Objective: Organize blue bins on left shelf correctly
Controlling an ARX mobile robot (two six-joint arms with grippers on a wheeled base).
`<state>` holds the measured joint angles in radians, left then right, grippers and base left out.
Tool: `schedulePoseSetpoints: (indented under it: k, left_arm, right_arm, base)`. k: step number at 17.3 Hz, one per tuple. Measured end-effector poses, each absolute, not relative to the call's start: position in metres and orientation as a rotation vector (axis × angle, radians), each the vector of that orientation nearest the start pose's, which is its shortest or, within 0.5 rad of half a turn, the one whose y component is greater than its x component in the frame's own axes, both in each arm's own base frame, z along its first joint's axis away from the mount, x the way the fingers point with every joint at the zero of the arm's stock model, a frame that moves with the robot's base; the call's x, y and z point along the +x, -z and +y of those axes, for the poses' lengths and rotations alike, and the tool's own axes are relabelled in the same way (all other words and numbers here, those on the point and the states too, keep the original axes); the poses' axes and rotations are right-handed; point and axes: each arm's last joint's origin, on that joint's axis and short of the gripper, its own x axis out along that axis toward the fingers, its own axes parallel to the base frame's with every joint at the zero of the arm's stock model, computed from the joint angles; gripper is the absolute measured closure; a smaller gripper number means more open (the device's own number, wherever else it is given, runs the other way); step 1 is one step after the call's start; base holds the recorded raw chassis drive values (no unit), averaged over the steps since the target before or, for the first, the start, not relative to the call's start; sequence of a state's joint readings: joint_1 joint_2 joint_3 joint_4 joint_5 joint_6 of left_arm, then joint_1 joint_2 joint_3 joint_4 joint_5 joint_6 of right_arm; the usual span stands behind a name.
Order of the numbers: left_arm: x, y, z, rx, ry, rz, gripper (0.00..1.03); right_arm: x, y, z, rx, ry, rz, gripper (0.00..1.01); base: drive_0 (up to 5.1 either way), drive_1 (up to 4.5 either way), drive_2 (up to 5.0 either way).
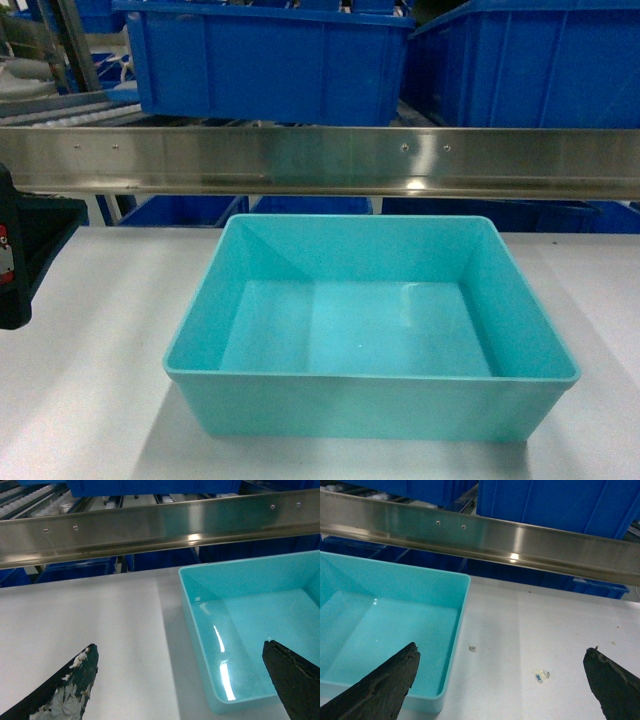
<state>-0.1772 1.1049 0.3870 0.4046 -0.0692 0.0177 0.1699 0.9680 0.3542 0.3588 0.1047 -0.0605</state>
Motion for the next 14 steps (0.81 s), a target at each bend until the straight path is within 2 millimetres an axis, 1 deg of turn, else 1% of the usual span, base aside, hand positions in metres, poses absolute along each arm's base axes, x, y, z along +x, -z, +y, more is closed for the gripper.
schedulePoseSetpoints:
  k: [3, 4, 5, 6, 9, 11, 12, 14]
  left_arm:
    - [0.219, -0.189, -0.035, 0.046, 0.099, 0.333, 0.05]
    - [0.222, -0.185, -0.035, 0.045, 0.100, 0.355, 0.05]
    - [0.228, -0.178, -0.034, 0.032, 0.092, 0.412, 0.05]
    - [0.234, -0.173, -0.035, 0.018, 0.096, 0.448, 0.05]
    - [0.257, -0.171, -0.035, -0.038, 0.102, 0.478, 0.05]
    - [0.264, -0.160, -0.036, -0.055, 0.107, 0.557, 0.05]
    - [0.268, -0.158, -0.038, -0.058, 0.110, 0.571, 0.05]
    - [0.276, -0.154, -0.040, -0.064, 0.108, 0.605, 0.05]
  right_arm:
    - [0.199, -0.206, 0.034, -0.109, -0.059, 0.220, 0.03]
    - [0.201, -0.207, 0.036, -0.112, -0.065, 0.222, 0.03]
    - [0.207, -0.206, 0.045, -0.134, -0.080, 0.225, 0.03]
    - [0.212, -0.203, 0.054, -0.159, -0.097, 0.254, 0.03]
    - [0.230, -0.195, 0.076, -0.226, -0.103, 0.288, 0.03]
    - [0.244, -0.185, 0.084, -0.268, -0.089, 0.335, 0.03]
    - [0.250, -0.177, 0.087, -0.285, -0.095, 0.381, 0.03]
    - [0.259, -0.168, 0.092, -0.294, -0.128, 0.470, 0.03]
  base:
    - [0.0, 0.00, 0.0]
    - [0.0, 0.00, 0.0]
    - [0.0, 0.00, 0.0]
    - [0.0, 0.00, 0.0]
    - [0.0, 0.00, 0.0]
    - [0.0, 0.00, 0.0]
    - [0.0, 0.00, 0.0]
    - [0.0, 0.00, 0.0]
